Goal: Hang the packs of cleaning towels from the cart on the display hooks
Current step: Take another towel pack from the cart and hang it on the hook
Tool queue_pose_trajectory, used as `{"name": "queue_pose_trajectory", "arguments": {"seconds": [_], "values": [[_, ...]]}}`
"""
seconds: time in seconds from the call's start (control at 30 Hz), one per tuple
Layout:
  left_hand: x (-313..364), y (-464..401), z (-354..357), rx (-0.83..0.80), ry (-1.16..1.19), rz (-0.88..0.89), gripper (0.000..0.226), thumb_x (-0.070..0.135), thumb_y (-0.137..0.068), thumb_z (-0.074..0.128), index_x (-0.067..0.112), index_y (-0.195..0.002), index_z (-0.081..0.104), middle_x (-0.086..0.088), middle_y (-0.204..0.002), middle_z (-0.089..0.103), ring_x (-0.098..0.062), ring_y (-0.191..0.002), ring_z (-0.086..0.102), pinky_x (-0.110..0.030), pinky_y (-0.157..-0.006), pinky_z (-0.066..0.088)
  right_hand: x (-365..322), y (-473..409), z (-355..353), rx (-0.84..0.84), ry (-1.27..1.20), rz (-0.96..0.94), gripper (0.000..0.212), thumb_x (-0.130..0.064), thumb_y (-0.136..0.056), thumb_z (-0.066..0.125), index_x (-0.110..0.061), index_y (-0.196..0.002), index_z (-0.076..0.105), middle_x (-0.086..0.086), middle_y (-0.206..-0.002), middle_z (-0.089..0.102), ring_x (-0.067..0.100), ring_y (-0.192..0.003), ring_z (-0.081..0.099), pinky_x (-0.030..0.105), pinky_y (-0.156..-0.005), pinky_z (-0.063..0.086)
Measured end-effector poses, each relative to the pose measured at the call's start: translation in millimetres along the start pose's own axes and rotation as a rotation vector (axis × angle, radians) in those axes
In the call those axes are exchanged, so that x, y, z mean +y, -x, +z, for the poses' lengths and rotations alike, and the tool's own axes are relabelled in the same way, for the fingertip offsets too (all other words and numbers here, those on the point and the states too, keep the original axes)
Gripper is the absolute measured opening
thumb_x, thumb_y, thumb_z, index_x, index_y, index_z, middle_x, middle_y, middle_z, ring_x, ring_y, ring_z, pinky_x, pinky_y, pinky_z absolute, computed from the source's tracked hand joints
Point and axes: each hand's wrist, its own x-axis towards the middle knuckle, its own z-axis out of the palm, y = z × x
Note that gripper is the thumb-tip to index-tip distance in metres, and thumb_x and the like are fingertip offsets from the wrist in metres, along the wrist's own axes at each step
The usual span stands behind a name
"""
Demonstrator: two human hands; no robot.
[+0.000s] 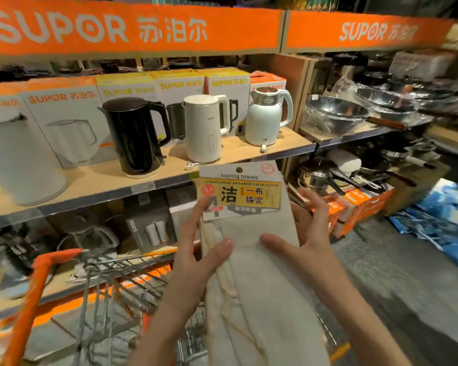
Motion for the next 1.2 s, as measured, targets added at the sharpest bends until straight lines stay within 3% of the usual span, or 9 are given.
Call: {"name": "queue_pose_trajectory", "arguments": {"seconds": [0.13,0.23,0.33,0.53,0.6,0.73,0.87,1.07,1.2], "values": [[-19,27,-23,-0.099,0.035,-0.116,0.074,0.041,-0.072,0.073,0.055,-0.136,0.039,0.021,-0.142,0.046,-0.012,-0.128,0.051,-0.047,-0.100,0.047,22,38,33,0.200,0.068,0.079,0.058,-0.020,-0.062,0.085,-0.036,-0.103,0.047,-0.014,-0.106,0.058,-0.013,-0.087,0.058,0.003,-0.065,0.043],[-31,52,-43,-0.191,0.011,-0.203,0.076,0.046,-0.071,0.073,0.060,-0.135,0.036,0.028,-0.139,0.047,-0.006,-0.123,0.053,-0.043,-0.095,0.052,39,80,57,0.312,0.049,0.171,0.055,-0.019,-0.065,0.085,-0.032,-0.105,0.048,-0.013,-0.107,0.058,-0.010,-0.090,0.057,0.005,-0.066,0.044],[-42,72,-52,-0.291,0.041,-0.281,0.079,0.046,-0.070,0.075,0.064,-0.134,0.033,0.022,-0.145,0.043,-0.009,-0.128,0.049,-0.044,-0.100,0.048,47,120,75,0.440,0.037,0.246,0.053,-0.020,-0.067,0.084,-0.030,-0.106,0.049,-0.013,-0.107,0.059,-0.010,-0.091,0.058,0.007,-0.068,0.046],[-54,122,-32,-0.472,0.023,-0.318,0.079,0.049,-0.066,0.074,0.071,-0.128,0.031,0.034,-0.145,0.034,0.003,-0.134,0.038,-0.039,-0.110,0.039,41,202,79,0.707,0.014,0.304,0.052,-0.002,-0.069,0.079,-0.028,-0.101,0.048,-0.007,-0.106,0.061,-0.006,-0.092,0.061,0.011,-0.076,0.049],[-52,137,-19,-0.541,0.034,-0.333,0.077,0.050,-0.064,0.074,0.075,-0.124,0.032,0.036,-0.141,0.037,0.007,-0.130,0.041,-0.029,-0.106,0.043,33,230,75,0.789,-0.004,0.313,0.051,-0.002,-0.069,0.079,-0.027,-0.102,0.048,-0.007,-0.108,0.061,-0.005,-0.095,0.061,0.013,-0.081,0.050],[-41,169,15,-0.767,0.073,-0.316,0.084,0.048,-0.066,0.074,0.066,-0.134,0.028,0.033,-0.142,0.040,0.006,-0.128,0.044,-0.021,-0.099,0.046,15,290,66,1.007,-0.035,0.294,0.039,-0.023,-0.072,0.075,-0.024,-0.101,0.050,-0.009,-0.104,0.064,-0.005,-0.093,0.063,0.011,-0.073,0.048],[-22,214,50,-0.956,0.060,-0.287,0.082,0.039,-0.069,0.075,0.078,-0.123,0.026,0.020,-0.150,0.035,-0.004,-0.135,0.040,-0.044,-0.110,0.037,2,358,58,1.269,-0.045,0.271,0.025,-0.011,-0.081,0.070,-0.019,-0.096,0.051,-0.001,-0.096,0.066,0.003,-0.086,0.065,0.014,-0.069,0.050],[12,318,94,-1.201,0.052,-0.236,0.091,0.039,-0.069,0.083,0.073,-0.127,0.022,0.034,-0.138,0.041,0.009,-0.128,0.042,-0.031,-0.110,0.038,-26,488,62,1.574,-0.114,0.265,0.019,-0.004,-0.082,0.068,-0.009,-0.095,0.054,0.005,-0.087,0.067,0.012,-0.079,0.065,0.025,-0.069,0.052],[45,402,110,-1.443,0.082,-0.259,0.086,0.053,-0.060,0.070,0.076,-0.125,0.018,0.017,-0.147,0.036,-0.012,-0.140,0.032,-0.047,-0.115,0.028,-51,585,81,1.740,-0.140,0.208,0.016,0.002,-0.083,0.064,-0.007,-0.092,0.054,-0.002,-0.078,0.070,0.010,-0.073,0.066,0.021,-0.065,0.053]]}}
